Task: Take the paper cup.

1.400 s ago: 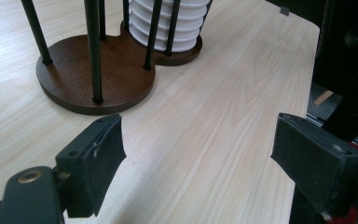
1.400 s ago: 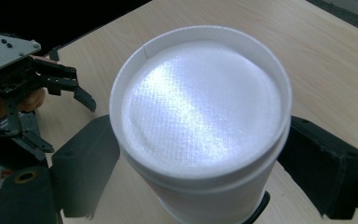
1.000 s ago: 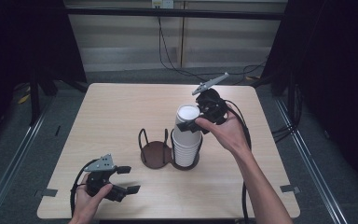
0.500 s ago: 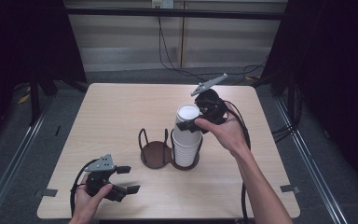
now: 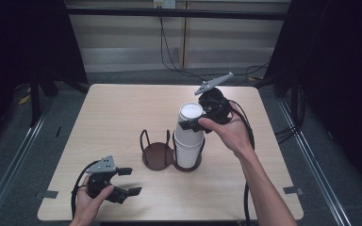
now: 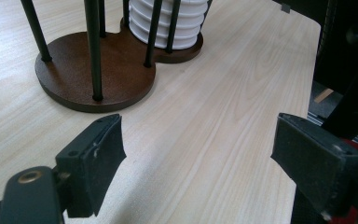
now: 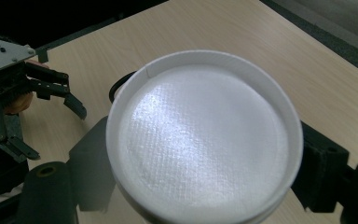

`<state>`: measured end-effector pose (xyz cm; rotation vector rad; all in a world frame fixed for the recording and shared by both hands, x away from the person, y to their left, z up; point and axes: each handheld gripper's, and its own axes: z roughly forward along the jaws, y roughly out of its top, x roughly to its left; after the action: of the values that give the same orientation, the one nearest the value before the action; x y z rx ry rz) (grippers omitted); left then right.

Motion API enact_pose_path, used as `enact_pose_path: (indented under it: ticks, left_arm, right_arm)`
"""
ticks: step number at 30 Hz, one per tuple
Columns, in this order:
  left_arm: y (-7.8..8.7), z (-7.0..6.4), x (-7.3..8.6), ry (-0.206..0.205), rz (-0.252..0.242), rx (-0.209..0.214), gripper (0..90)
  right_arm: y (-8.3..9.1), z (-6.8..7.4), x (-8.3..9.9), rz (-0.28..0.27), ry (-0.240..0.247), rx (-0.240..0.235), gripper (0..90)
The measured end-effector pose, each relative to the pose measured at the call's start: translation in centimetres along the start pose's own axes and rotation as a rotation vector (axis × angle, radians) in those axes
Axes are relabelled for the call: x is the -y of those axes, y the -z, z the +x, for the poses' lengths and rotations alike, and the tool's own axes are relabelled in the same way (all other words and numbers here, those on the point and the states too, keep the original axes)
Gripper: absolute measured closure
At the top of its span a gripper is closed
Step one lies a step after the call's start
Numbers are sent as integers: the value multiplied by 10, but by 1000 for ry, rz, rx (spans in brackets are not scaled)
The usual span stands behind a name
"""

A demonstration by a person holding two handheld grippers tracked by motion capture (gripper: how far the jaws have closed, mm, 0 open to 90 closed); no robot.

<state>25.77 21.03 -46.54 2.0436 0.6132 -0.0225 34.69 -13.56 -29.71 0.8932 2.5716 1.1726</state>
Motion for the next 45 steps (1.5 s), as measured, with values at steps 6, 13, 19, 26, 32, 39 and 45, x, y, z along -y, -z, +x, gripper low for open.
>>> enact_pose_path:
  ticks: [6,13,19,26,32,39,45]
  left_arm:
    - [0,0,0,-4,3,0,164]
    - [0,0,0,-7,7,6,164]
    - [-1,0,0,-5,8,5,164]
    - [-1,-1,0,-2,9,5,164]
    - [-1,-1,0,0,9,7,164]
    - [-1,-1,0,-1,10,6,164]
    - [-1,-1,0,0,10,5,164]
  right_arm:
    - [3,-1,0,-16,-3,-3,224]
    - [9,-1,1,-59,-12,-2,228]
    - [15,-2,0,-92,-32,-10,228]
    - [23,-4,0,-122,-42,-12,231]
    - [28,-5,0,-150,-51,-20,233]
    - [30,-5,0,-165,-53,-21,238]
    - [36,-5,1,-206,-61,-25,240]
